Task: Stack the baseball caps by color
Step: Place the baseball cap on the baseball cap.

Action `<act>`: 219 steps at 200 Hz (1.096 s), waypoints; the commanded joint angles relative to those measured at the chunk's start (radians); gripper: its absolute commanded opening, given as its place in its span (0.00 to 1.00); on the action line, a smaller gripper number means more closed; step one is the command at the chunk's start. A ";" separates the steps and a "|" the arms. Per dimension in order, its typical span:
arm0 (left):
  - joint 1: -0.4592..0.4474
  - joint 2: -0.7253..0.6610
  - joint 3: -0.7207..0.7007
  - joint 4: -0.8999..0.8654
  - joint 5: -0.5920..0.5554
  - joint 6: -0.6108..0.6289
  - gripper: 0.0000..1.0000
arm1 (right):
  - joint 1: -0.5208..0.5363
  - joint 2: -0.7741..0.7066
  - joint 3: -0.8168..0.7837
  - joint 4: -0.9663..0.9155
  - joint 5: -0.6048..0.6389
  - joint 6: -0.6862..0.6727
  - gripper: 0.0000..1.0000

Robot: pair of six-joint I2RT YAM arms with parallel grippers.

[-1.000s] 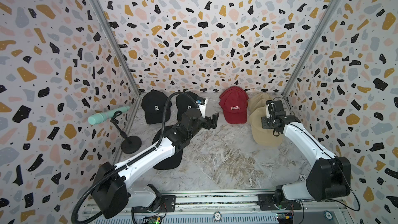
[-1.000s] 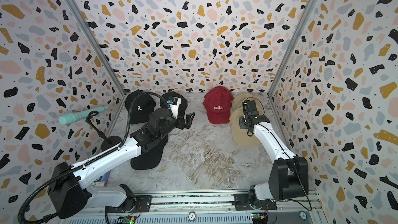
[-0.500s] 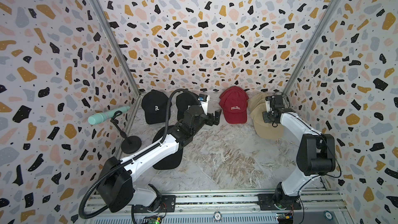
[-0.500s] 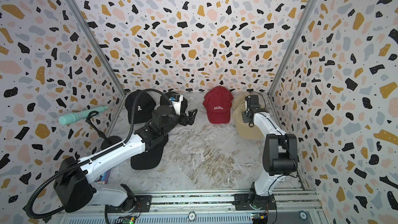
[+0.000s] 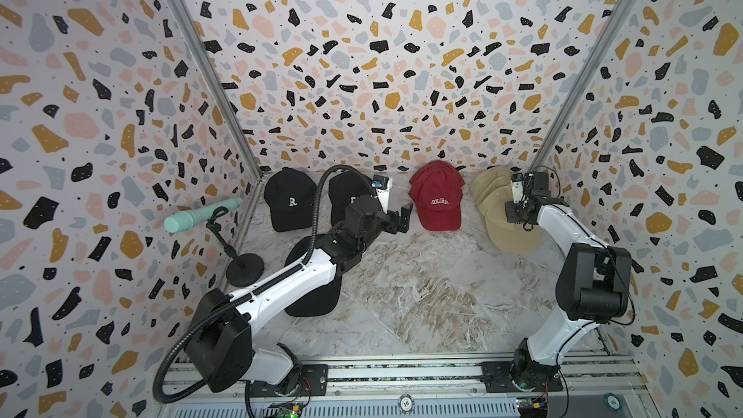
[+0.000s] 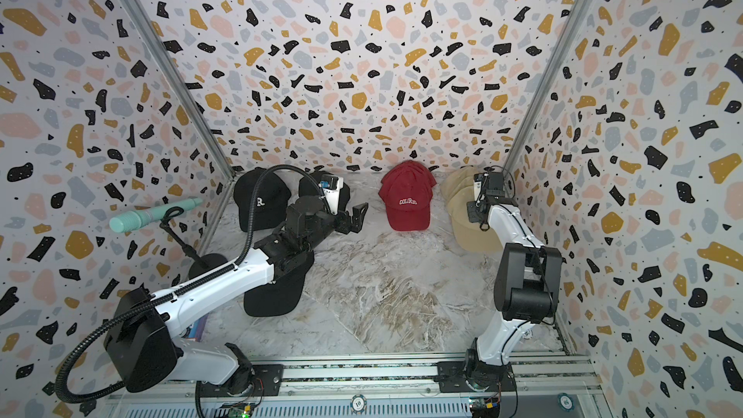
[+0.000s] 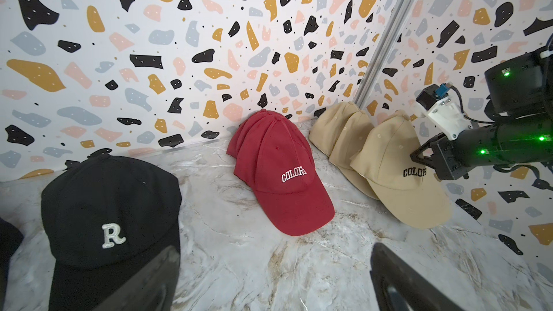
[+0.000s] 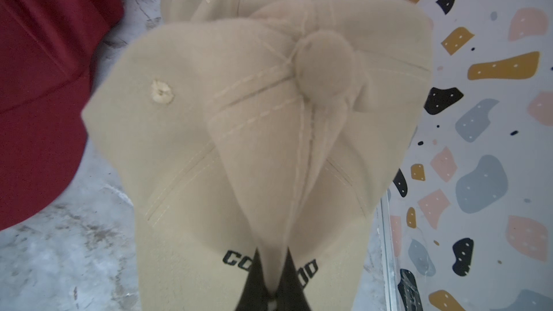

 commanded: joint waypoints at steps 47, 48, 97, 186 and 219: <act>0.025 0.015 0.078 -0.019 0.038 0.051 1.00 | -0.011 -0.132 0.042 -0.065 -0.024 -0.085 0.00; 0.025 0.016 0.079 -0.020 0.038 0.052 1.00 | -0.013 -0.132 0.042 -0.066 -0.022 -0.086 0.00; 0.032 0.029 0.120 -0.053 0.054 0.084 1.00 | -0.066 -0.158 0.036 -0.079 -0.022 -0.119 0.00; 0.043 0.034 0.138 -0.067 0.057 0.109 1.00 | -0.066 -0.089 0.056 -0.111 -0.020 -0.124 0.00; 0.052 0.043 0.144 -0.066 0.060 0.110 1.00 | -0.064 -0.014 0.115 -0.133 -0.024 -0.121 0.00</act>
